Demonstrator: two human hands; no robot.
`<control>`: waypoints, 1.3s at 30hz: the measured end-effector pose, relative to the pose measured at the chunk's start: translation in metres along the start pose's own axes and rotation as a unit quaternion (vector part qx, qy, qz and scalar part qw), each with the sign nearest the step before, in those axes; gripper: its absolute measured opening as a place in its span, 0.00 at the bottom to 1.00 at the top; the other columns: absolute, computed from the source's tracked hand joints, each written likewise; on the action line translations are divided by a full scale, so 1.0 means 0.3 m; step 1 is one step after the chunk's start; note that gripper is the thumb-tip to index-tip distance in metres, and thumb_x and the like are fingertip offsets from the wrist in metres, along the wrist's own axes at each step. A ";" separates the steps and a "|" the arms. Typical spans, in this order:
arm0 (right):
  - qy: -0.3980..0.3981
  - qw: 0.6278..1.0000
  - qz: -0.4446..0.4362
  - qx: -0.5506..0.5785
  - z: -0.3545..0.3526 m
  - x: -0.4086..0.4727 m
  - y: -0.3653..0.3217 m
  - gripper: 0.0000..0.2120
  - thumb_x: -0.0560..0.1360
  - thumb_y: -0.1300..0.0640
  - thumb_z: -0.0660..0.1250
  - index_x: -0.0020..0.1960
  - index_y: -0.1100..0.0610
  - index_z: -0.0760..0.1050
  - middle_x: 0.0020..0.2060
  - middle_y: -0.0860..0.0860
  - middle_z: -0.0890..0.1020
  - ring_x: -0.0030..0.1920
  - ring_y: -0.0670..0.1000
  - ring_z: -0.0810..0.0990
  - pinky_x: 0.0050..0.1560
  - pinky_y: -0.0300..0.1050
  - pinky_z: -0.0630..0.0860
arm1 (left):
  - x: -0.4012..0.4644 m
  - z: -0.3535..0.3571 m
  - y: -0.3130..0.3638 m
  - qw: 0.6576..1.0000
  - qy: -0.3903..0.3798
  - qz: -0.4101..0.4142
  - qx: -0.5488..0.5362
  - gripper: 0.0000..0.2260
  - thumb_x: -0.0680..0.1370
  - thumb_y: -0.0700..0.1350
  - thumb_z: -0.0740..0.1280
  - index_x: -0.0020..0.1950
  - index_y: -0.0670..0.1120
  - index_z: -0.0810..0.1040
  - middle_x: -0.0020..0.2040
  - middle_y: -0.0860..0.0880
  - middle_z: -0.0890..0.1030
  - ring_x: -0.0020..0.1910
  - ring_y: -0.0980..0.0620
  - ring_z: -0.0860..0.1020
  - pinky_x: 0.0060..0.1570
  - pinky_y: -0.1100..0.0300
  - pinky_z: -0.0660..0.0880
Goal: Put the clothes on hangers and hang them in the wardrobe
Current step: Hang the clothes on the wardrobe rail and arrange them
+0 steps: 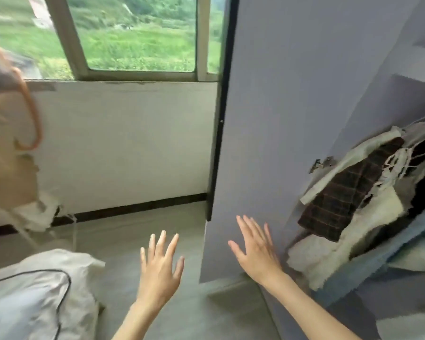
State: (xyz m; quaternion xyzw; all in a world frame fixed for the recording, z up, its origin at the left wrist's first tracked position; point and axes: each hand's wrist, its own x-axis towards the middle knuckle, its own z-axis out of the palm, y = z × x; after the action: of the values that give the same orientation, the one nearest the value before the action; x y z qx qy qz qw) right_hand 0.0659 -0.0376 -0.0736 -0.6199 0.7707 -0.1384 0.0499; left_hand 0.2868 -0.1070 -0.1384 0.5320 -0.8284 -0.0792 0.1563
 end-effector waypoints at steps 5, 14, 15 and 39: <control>-0.029 0.985 -0.158 0.060 0.171 0.020 -0.407 0.30 0.78 0.41 0.53 0.75 0.55 0.54 0.73 0.50 0.61 0.75 0.49 0.53 0.72 0.46 0.39 | -0.234 -0.158 -0.392 0.985 0.023 -0.173 0.004 0.26 0.73 0.56 0.52 0.65 0.46 0.74 0.66 0.40 0.72 0.67 0.36 0.68 0.60 0.36 0.66; -0.107 0.901 -0.401 0.127 0.457 -0.140 -1.255 0.29 0.75 0.42 0.57 0.70 0.58 0.66 0.66 0.54 0.72 0.69 0.55 0.68 0.69 0.54 0.54 | -0.863 -0.420 -0.881 0.899 0.105 -0.426 0.008 0.29 0.74 0.59 0.47 0.69 0.48 0.70 0.73 0.43 0.64 0.73 0.39 0.59 0.68 0.40 0.57; -0.118 0.887 -0.427 0.128 0.478 -0.179 -1.341 0.30 0.75 0.41 0.53 0.70 0.58 0.65 0.67 0.54 0.72 0.69 0.55 0.67 0.69 0.54 0.53 | -0.945 -0.434 -0.910 0.886 0.109 -0.451 0.015 0.28 0.74 0.58 0.48 0.68 0.48 0.71 0.72 0.43 0.65 0.72 0.38 0.60 0.66 0.39 0.59; -0.394 0.508 -0.762 0.074 0.870 -0.868 -2.214 0.44 0.72 0.29 0.34 0.71 0.58 0.65 0.66 0.55 0.72 0.68 0.56 0.69 0.69 0.55 0.60 | -1.728 -0.444 -0.861 0.479 0.171 -0.860 -0.038 0.24 0.80 0.56 0.47 0.76 0.57 0.48 0.77 0.53 0.43 0.75 0.49 0.39 0.73 0.48 0.42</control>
State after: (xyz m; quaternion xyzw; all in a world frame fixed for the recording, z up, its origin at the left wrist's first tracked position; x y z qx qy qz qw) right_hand 0.8153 0.0470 -0.1651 -0.9534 -0.1106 0.0784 0.2694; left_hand 0.7534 0.2587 -0.1809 0.9749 0.0911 -0.1131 0.1690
